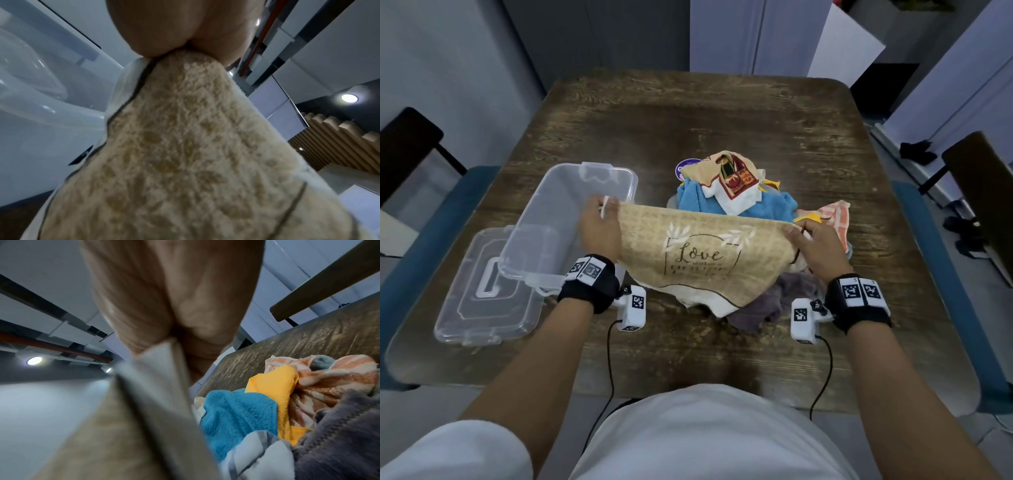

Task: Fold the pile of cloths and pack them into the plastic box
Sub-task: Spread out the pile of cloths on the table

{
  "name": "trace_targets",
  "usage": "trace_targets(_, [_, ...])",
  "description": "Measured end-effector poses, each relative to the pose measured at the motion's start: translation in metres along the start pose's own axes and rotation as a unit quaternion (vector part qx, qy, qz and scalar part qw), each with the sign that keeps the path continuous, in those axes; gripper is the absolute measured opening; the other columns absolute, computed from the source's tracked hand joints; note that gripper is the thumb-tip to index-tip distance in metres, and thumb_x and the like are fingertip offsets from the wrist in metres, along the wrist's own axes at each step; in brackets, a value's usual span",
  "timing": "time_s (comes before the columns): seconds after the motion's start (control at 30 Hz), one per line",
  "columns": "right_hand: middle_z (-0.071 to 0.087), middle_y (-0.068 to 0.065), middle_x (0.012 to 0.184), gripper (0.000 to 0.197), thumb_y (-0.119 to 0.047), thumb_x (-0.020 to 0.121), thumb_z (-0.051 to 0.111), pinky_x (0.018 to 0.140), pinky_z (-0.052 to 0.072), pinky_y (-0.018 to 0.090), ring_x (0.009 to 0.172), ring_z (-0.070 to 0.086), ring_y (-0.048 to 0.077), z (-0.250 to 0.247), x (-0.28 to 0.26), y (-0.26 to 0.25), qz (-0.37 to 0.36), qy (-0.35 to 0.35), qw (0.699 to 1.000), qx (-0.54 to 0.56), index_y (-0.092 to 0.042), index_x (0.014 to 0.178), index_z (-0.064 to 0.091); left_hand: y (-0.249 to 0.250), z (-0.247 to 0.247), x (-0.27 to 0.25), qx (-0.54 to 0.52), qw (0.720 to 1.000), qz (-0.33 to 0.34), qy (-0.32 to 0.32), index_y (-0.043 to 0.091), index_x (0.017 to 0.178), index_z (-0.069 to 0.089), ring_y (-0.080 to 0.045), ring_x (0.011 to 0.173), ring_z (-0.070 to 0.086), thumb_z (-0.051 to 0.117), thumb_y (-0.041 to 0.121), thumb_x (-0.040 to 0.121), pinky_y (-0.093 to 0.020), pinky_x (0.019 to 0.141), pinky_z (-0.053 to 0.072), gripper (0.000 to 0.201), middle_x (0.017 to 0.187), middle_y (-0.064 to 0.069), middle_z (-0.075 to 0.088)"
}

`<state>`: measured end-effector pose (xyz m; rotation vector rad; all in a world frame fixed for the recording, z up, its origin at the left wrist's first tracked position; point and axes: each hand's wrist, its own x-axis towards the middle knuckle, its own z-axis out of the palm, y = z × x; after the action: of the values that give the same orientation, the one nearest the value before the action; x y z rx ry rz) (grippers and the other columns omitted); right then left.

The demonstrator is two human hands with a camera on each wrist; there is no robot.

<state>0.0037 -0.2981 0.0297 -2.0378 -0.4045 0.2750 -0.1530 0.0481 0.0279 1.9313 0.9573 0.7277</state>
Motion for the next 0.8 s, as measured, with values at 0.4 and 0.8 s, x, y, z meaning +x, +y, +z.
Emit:
trace_targets(0.4, [0.06, 0.002, 0.076, 0.034, -0.034, 0.099, 0.061, 0.061, 0.039, 0.025, 0.068, 0.053, 0.01, 0.003, 0.002, 0.014, 0.041, -0.151, 0.982, -0.11, -0.005, 0.082, 0.061, -0.001, 0.022, -0.001, 0.21, 0.958, -0.015, -0.197, -0.001, 0.119, 0.053, -0.044, 0.11, 0.057, 0.043, 0.022, 0.106, -0.042, 0.085, 0.042, 0.028, 0.115, -0.027, 0.062])
trace_targets(0.8, [0.06, 0.01, 0.112, 0.023, -0.025, 0.096, 0.061, 0.083, 0.047, 0.041, 0.103, 0.06, 0.034, 0.124, 0.004, 0.092, 0.146, -0.14, 0.963, -0.179, -0.015, 0.113, 0.048, -0.06, 0.104, -0.044, 0.182, 0.904, -0.109, -0.372, 0.007, 0.126, 0.033, -0.038, 0.105, 0.063, 0.058, 0.018, 0.098, -0.038, 0.084, 0.048, 0.04, 0.112, -0.02, 0.062])
